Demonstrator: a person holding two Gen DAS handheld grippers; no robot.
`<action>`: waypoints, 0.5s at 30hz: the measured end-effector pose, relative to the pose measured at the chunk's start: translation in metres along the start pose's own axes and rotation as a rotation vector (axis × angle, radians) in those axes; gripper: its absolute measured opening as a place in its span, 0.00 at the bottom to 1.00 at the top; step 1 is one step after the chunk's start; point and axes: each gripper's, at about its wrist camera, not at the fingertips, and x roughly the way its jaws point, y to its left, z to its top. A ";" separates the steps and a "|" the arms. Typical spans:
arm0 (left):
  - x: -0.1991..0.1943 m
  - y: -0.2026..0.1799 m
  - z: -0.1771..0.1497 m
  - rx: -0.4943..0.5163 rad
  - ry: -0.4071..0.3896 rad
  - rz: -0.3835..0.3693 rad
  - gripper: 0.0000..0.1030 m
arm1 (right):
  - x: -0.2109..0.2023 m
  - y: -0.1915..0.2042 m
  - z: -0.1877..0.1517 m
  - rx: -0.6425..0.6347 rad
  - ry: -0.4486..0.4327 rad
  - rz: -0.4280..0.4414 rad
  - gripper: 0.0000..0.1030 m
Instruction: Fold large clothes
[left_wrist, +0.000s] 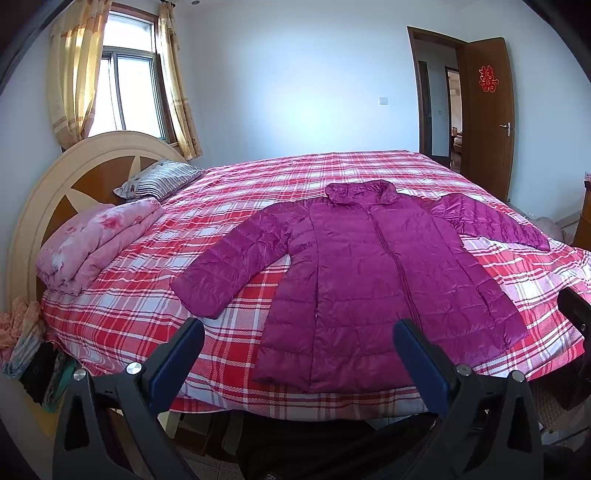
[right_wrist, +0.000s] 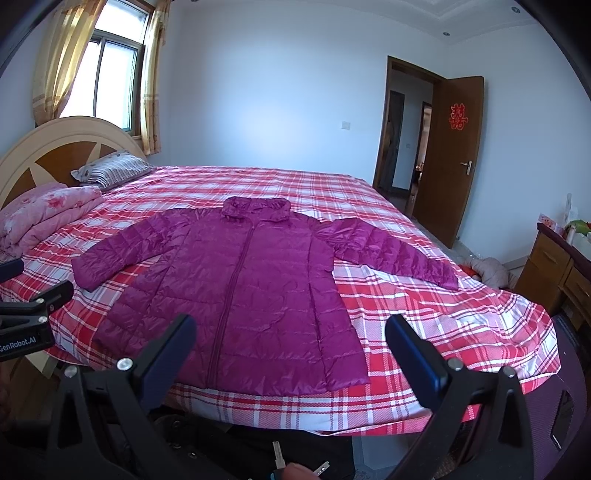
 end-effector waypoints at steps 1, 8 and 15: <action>0.000 0.000 0.000 0.000 0.000 0.000 0.99 | 0.000 0.000 0.000 0.000 0.000 0.000 1.00; 0.001 0.000 0.000 -0.001 0.000 0.000 0.99 | 0.000 0.000 0.000 0.001 0.000 0.000 1.00; 0.001 0.000 -0.001 -0.002 0.003 0.001 0.99 | 0.000 0.000 0.000 0.001 0.001 0.000 1.00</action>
